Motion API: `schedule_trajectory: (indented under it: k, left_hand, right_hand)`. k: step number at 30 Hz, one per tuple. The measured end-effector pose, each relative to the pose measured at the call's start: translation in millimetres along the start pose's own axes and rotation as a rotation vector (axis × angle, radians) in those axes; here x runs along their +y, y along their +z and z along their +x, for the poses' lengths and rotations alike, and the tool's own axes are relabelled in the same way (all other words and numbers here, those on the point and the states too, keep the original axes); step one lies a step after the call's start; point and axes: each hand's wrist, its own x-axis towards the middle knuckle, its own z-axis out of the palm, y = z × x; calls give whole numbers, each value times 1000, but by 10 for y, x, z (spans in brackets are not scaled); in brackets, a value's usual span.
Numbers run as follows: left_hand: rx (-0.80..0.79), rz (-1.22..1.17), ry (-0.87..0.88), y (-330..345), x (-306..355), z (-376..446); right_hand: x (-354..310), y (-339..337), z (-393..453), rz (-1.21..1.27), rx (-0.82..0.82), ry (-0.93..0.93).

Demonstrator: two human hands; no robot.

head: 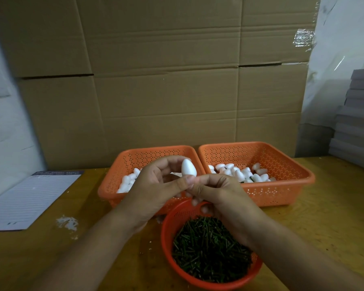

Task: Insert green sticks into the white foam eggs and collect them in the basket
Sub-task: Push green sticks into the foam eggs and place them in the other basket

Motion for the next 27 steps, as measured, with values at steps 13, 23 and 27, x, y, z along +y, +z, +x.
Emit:
schedule_trajectory:
  k: [13,23,27]
  left_hand:
    - [-8,24,14,-29,-27,10]
    - [160,38,-131,-194,36,66]
    - [209,70,-199,-329,9,107]
  right_hand:
    - [4,-10,12,35,32,8]
    - [-186,-648,230,-775,485,-148]
    - [-216,-1021,301,-546,677,-110]
